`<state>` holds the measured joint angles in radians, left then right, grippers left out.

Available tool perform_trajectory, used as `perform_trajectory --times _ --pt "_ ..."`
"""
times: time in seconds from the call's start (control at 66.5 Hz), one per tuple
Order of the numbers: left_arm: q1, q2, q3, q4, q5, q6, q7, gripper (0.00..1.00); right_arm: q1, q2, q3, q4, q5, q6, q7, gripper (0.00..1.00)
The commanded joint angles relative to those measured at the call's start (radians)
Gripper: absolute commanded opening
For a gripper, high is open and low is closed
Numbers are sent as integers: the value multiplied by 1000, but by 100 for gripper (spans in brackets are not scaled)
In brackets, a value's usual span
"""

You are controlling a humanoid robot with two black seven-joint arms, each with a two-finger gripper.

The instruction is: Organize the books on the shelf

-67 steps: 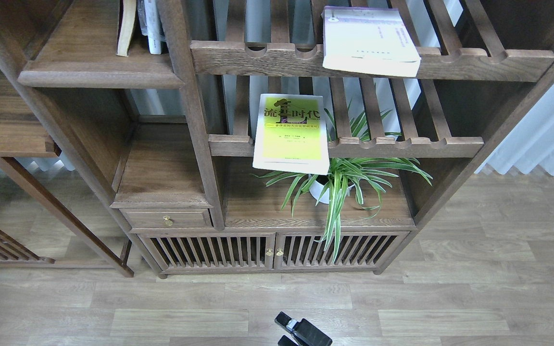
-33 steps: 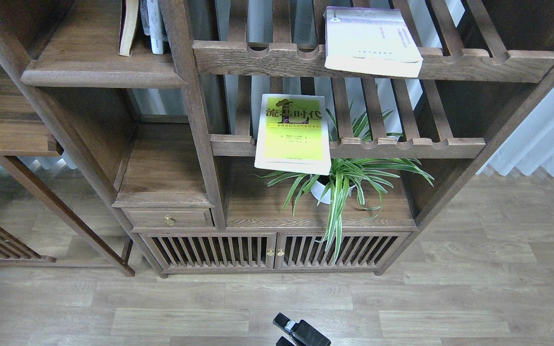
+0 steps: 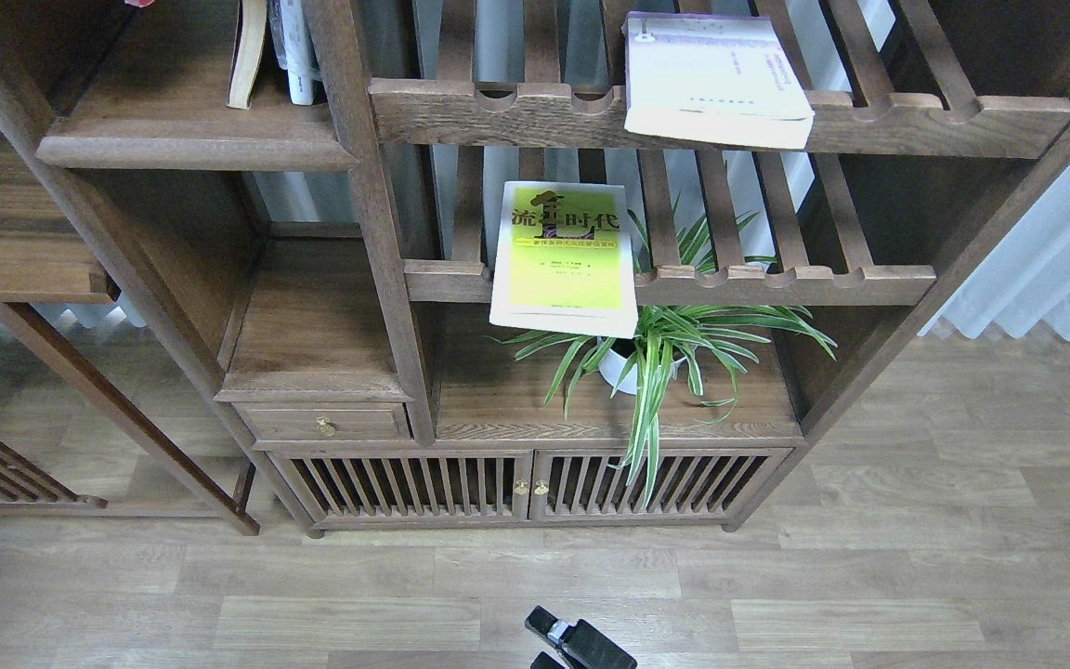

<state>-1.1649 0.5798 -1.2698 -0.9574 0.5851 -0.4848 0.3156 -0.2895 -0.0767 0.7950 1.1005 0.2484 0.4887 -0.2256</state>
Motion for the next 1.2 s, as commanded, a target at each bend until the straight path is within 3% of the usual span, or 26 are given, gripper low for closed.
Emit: perform_trajectory --times 0.0,0.12,0.195,0.541,0.676,1.187 --pt "5 -14 -2 20 1 6 -49 5 -2 0 0 1 0 0 0 98" --pt "13 -40 -8 26 -11 43 -101 5 -5 -1 1 9 0 0 0 98" --pt "13 -69 -8 26 -16 110 -141 5 -13 -3 1 15 0 0 -1 98" --pt "-2 -90 3 80 -13 129 -161 5 -33 -32 4 27 0 0 -1 98" --pt "-4 -93 4 105 -11 129 -196 5 -40 -32 4 27 0 0 -1 98" --pt "-55 -89 116 213 -5 121 -179 5 -45 -18 6 27 0 0 2 98"
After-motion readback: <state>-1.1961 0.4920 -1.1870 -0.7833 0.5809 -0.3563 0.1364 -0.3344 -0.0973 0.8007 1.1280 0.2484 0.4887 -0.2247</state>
